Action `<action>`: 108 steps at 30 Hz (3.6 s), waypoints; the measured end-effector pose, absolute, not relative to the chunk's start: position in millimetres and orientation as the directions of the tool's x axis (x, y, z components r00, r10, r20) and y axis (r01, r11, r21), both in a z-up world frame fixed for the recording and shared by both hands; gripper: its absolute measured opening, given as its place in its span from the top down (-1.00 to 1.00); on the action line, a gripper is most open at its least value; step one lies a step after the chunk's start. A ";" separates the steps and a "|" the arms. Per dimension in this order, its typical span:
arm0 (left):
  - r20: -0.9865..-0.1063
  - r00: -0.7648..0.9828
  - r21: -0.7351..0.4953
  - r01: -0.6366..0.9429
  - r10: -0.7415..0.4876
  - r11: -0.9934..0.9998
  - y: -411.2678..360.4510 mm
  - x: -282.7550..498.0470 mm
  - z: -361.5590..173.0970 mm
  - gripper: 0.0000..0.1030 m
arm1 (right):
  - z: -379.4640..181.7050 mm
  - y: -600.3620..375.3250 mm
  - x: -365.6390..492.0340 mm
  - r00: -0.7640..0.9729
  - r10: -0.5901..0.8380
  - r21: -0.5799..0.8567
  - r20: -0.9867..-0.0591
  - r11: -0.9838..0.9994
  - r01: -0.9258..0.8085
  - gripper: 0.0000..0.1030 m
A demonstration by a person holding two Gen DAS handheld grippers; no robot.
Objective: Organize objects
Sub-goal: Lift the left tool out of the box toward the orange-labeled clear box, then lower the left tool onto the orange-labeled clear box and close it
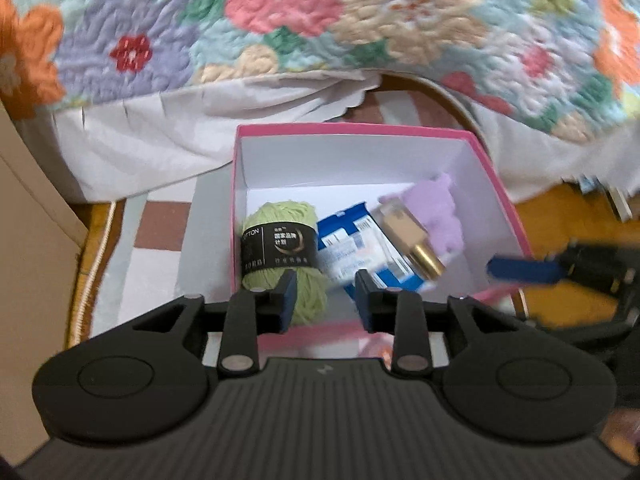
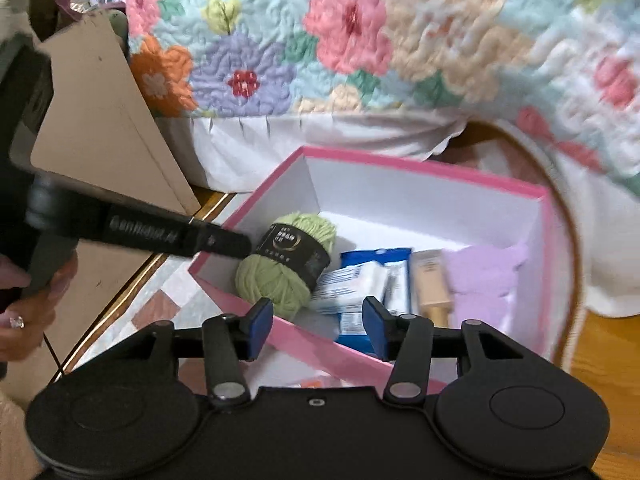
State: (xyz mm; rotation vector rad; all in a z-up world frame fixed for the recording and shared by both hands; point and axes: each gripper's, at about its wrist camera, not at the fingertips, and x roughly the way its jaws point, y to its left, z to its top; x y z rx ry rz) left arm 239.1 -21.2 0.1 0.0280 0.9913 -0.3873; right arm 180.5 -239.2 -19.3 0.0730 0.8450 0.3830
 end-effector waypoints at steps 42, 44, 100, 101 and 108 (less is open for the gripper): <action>-0.782 0.495 -0.178 0.404 -0.378 0.897 -10.0 157.5 -84.6 0.06 | -96.1 -233.9 55.3 0.606 0.304 0.155 -0.735 0.946 -0.286 -0.56; -0.775 0.494 -0.201 0.397 -0.393 0.895 -11.1 164.3 -96.2 0.05 | -105.1 -233.6 58.5 0.610 0.294 0.154 -0.736 0.950 -0.272 -0.56; -0.734 0.318 -0.575 0.179 -0.600 0.798 -32.3 131.3 -161.4 0.20 | -170.3 -216.7 66.6 0.539 0.261 0.183 -0.801 0.964 -0.196 -0.87; -0.735 0.320 -0.574 0.175 -0.598 0.800 -33.0 129.1 -161.1 0.20 | -170.2 -216.0 66.6 0.536 0.257 0.178 -0.804 0.964 -0.196 -0.87; -0.745 0.333 -0.553 0.176 -0.578 0.814 -43.1 111.5 -158.0 0.22 | -169.1 -219.6 59.1 0.508 0.255 0.182 -0.823 0.965 -0.190 -0.87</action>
